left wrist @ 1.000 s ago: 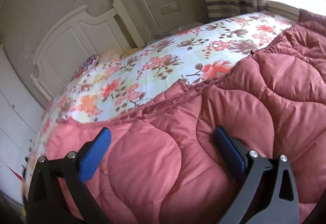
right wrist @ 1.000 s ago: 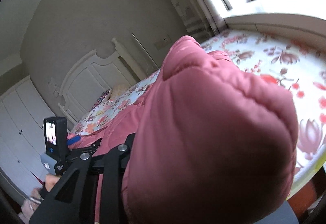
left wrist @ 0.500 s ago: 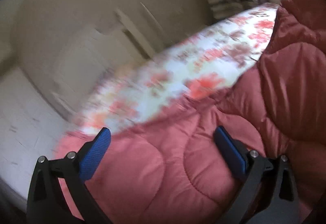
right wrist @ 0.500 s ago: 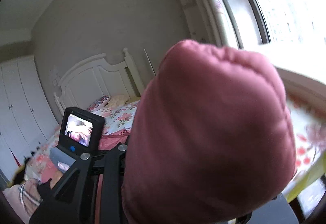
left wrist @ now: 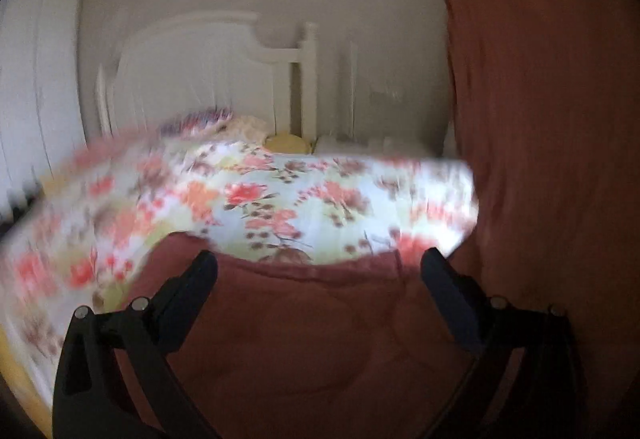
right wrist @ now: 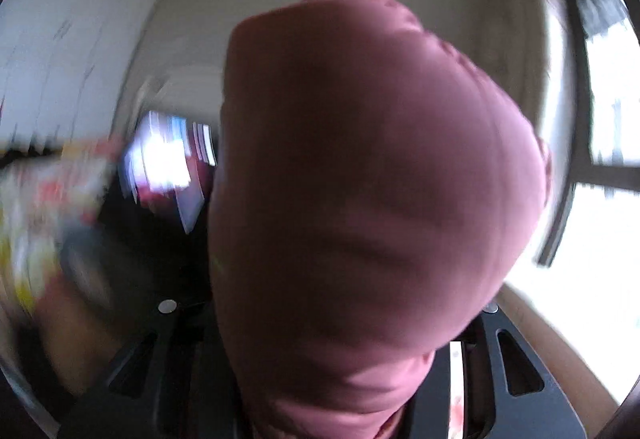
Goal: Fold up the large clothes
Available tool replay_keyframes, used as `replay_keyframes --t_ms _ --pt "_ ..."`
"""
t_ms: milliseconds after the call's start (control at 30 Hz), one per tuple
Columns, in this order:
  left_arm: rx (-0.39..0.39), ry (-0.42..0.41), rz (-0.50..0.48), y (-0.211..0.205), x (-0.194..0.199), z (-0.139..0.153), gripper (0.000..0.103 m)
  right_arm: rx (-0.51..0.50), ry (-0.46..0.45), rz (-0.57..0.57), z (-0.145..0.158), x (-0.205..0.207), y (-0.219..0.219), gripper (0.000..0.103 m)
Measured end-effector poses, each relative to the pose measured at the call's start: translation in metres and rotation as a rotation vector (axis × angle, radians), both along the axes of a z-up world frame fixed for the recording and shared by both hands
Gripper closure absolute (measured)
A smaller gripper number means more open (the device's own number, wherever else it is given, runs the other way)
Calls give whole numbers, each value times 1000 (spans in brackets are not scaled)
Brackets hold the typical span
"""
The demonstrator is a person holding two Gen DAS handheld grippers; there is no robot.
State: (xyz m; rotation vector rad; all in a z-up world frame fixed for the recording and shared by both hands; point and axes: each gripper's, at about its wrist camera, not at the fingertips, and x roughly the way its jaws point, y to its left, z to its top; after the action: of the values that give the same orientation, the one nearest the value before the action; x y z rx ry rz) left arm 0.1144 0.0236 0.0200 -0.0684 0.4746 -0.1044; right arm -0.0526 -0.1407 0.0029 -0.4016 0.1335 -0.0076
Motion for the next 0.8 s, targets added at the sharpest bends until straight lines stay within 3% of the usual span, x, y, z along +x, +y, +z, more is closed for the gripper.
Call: replay_keyframes --t_ms 67,133,233,300,333,467,600,733,800 --pt "-133 60 16 61 6 9 2 -126 8 37 -16 -4 26 63" --pt "-177 104 28 105 10 13 3 -312 15 97 -46 -9 61 63" --pt "-96 103 94 160 4 18 3 -539 51 174 -92 -14 95 62" --pt "-55 99 86 177 -7 24 3 -705 102 191 -133 -9 109 59" --pt "-48 92 62 179 -13 27 3 -730 104 176 -142 -7 113 57" --pt "36 -3 -120 136 -42 53 2 -666 214 109 -138 19 112 55" --pt "151 2 -364 59 -47 64 2 -705 232 74 -143 25 115 53" --pt "269 163 -551 -6 -8 38 2 -705 231 82 -148 22 110 50" --pt "355 282 -582 -21 24 -2 2 -703 222 82 -149 16 111 47"
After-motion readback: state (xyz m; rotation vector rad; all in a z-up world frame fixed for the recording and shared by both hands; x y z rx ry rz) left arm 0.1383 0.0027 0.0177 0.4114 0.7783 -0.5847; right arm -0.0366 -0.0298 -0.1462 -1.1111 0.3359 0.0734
